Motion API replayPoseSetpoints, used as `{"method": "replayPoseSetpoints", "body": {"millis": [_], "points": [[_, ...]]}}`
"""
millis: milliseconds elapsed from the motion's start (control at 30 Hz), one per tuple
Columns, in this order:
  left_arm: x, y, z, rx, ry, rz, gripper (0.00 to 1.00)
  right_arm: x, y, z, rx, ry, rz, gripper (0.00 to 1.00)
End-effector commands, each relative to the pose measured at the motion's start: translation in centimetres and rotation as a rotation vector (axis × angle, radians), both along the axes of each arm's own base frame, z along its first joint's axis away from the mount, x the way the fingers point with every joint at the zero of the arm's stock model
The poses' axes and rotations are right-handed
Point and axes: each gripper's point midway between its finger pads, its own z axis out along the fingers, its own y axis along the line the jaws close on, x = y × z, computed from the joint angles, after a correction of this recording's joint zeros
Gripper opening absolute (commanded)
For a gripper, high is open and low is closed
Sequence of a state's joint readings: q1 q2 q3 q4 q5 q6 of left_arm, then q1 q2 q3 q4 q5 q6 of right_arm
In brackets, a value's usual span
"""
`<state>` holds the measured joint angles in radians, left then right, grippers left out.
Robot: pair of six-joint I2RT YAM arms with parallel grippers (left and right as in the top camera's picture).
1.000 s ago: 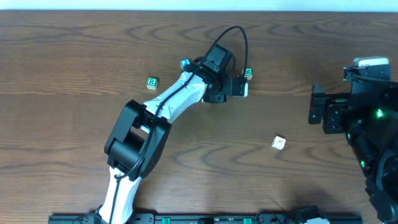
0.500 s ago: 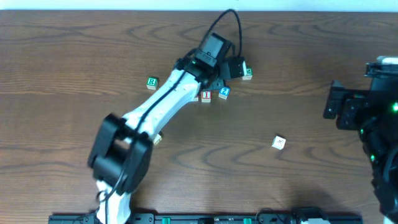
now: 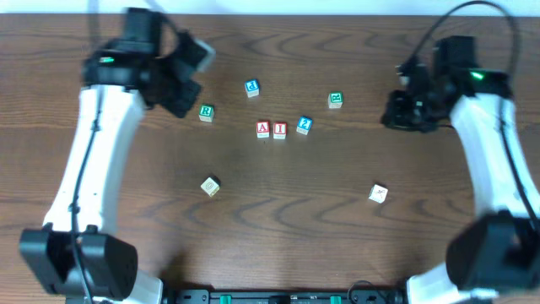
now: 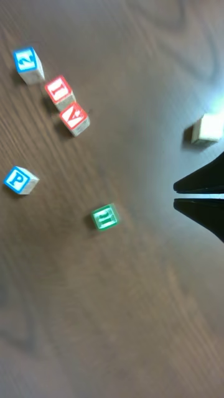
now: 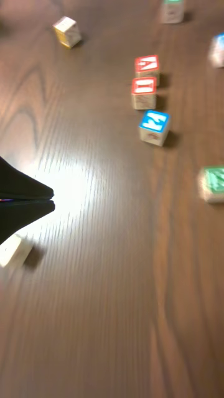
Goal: Spell out Ai2
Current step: 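Raise both arms and hover grippers above the block row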
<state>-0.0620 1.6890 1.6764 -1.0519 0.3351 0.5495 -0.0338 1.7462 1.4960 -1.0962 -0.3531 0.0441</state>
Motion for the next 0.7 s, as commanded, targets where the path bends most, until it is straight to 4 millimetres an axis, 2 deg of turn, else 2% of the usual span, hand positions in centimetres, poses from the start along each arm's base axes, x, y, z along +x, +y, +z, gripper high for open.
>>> {"method": "replayPoseSetpoints", "body": {"millis": [0, 100, 267, 333, 467, 567, 667], "points": [[-1.4, 0.1, 2.1, -0.182, 0.033, 0.038, 0.06, 0.3, 4.1, -2.3, 0.101, 0.057, 0.082, 0.01], [-2.3, 2.0, 1.4, -0.189, 0.089, 0.096, 0.06, 1.1, 6.6, -4.9, 0.113, 0.090, 0.112, 0.01], [-2.8, 1.2, -0.3, -0.269, 0.132, 0.087, 0.06, 2.4, 9.5, -8.5, 0.125, 0.108, 0.121, 0.01], [-2.6, 0.6, -1.8, -0.317, 0.152, 0.109, 0.06, 2.9, 10.0, -9.3, 0.132, 0.107, 0.114, 0.01], [-2.5, -1.0, -6.4, -0.373, 0.204, 0.185, 0.06, 3.9, 10.2, -10.1, 0.138, 0.089, 0.095, 0.02], [-2.3, -2.4, -7.7, -0.386, 0.206, 0.207, 0.06, 4.6, 10.2, -10.6, 0.127, 0.074, 0.073, 0.02], [-2.0, -3.4, -7.9, -0.398, 0.197, 0.207, 0.06, 4.9, 10.4, -11.3, 0.135, 0.080, 0.062, 0.02]]}}
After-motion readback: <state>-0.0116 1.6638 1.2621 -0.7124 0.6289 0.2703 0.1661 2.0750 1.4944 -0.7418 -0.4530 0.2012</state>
